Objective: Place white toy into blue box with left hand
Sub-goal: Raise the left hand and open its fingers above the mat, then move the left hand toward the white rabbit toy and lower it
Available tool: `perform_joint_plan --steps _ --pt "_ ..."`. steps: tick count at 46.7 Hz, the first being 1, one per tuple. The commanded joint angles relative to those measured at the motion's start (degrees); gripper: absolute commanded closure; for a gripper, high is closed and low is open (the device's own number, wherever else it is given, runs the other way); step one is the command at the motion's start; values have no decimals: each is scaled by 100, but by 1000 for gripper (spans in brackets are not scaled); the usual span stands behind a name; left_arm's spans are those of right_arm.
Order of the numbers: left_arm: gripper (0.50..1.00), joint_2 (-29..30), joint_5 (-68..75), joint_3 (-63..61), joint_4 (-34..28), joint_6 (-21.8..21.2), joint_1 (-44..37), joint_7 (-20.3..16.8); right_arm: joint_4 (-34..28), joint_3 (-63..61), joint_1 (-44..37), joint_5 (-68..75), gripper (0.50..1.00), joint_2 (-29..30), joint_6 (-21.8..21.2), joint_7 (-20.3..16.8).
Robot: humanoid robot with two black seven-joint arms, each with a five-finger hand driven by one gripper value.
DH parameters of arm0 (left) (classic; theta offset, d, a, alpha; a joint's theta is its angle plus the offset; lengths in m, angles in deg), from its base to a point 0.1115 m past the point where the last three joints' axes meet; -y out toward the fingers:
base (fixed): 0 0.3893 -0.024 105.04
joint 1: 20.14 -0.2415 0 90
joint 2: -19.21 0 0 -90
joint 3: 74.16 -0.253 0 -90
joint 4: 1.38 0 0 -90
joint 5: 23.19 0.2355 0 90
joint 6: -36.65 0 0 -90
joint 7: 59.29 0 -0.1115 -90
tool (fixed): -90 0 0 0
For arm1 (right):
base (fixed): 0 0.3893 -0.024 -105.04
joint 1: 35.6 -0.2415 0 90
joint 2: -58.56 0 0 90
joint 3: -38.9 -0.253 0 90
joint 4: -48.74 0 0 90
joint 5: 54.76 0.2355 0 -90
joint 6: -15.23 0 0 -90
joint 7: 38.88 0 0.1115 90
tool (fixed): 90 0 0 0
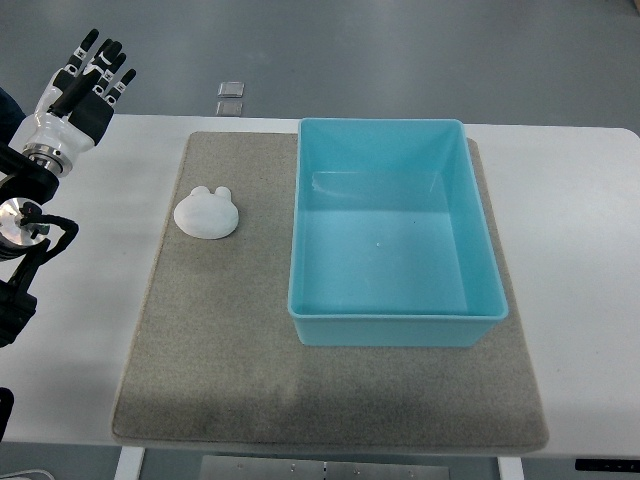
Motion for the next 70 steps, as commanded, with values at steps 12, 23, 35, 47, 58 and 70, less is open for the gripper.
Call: perform_joint_plan --steps 12,23,35,47,58,70 --pt "506 108 1450 -29 -23 12 102 -455 0 2 0 3 564 0 0 6" --pt "508 231 2426 -55 -15 21 128 -781 0 2 0 3 564 0 0 6" --pt "506 838 4219 -573 -6 627 128 -790 0 2 0 3 564 0 0 -3" --pt "506 873 4580 -652 -15 1145 234 -816 0 2 0 -5 564 0 0 -3" --pt "506 838 4484 -670 -15 1032 277 -763 0 2 0 -6 564 0 0 -3" --pt "508 873 4642 -1152 47 1102 444 -781 0 -6 0 -5 564 0 0 6"
